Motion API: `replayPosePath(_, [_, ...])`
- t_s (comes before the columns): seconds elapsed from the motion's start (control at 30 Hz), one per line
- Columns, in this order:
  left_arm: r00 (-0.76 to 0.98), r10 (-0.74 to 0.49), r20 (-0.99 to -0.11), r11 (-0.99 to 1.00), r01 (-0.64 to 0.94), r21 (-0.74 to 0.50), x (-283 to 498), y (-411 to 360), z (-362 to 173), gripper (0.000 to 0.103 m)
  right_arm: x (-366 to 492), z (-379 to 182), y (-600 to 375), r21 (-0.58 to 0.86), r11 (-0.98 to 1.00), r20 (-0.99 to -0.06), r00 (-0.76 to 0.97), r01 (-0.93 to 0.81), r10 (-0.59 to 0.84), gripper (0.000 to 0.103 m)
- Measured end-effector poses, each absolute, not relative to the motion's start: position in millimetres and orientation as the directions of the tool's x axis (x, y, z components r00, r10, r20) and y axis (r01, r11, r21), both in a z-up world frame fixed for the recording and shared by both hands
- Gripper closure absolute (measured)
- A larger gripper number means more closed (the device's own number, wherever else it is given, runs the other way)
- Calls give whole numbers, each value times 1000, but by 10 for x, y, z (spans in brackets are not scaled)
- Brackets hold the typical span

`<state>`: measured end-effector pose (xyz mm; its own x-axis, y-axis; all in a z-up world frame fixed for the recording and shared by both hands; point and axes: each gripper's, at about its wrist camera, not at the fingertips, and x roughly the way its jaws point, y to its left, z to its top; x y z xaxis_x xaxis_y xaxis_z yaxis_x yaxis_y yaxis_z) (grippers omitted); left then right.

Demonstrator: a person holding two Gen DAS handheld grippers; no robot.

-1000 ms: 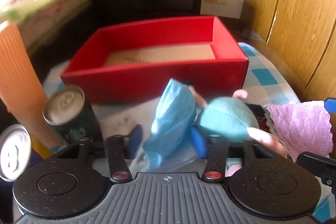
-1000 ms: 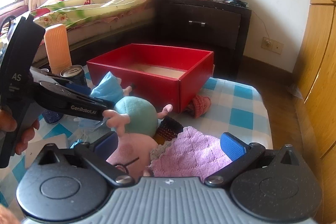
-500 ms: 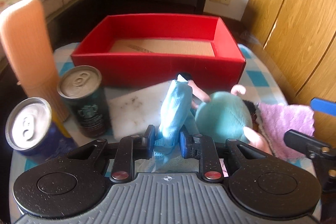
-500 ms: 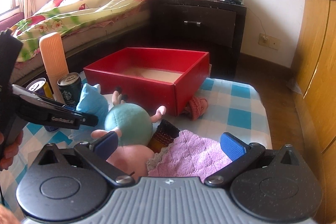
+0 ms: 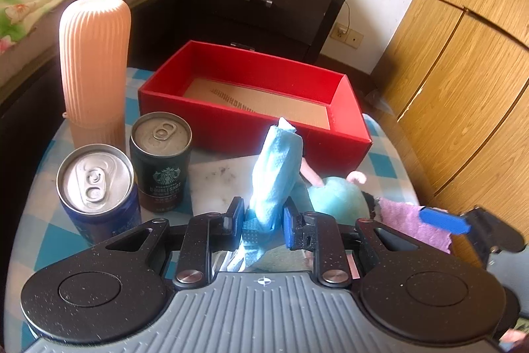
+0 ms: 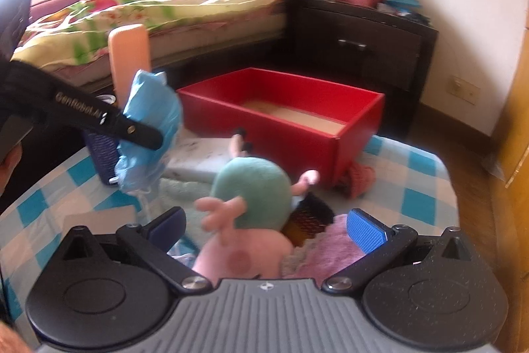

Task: Organize soft objects
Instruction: 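Grasp the pink pig plush with right tool while left tool holds the mask, then lift and carry the mask and pig plush over the red box with both tools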

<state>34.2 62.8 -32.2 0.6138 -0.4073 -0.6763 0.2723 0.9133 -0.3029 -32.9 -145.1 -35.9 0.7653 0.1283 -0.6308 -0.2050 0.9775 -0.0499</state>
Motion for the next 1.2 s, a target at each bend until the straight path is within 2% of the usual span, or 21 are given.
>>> replayPosePath(0.2, [622,-423,-660,906,275,-321,329,653,-278,79,-226,-440,-1398,-7,975,-658,735,-224,164,19])
replayPosePath(0.4, [620,-434,-654,900,266,-345,332,685,-277,78,-30,-481,-1535,168,968,-699,670,-188,251,19])
replayPosePath(0.6, [616,-438,-655,898,274,-343,315,668,-275,78,194,-585,-1568,202,971,-728,644,-126,235,20])
replayPosePath(0.7, [615,-439,-655,898,272,-347,321,671,-279,77,244,-651,-1524,203,969,-740,626,-139,245,25])
replayPosePath(0.77, [614,-440,-655,897,272,-348,320,670,-280,77,292,-691,-1522,213,968,-751,610,-135,250,33])
replayPosePath(0.9, [610,-444,-656,895,279,-347,311,658,-287,76,382,-745,-1557,239,967,-770,589,-93,247,43])
replayPosePath(1.07, [604,-444,-662,896,283,-343,305,628,-305,76,411,-780,-1561,209,975,-793,570,-73,213,58])
replayPosePath(1.2, [602,-445,-663,895,289,-339,297,599,-309,75,442,-801,-1615,243,969,-797,558,-51,230,60])
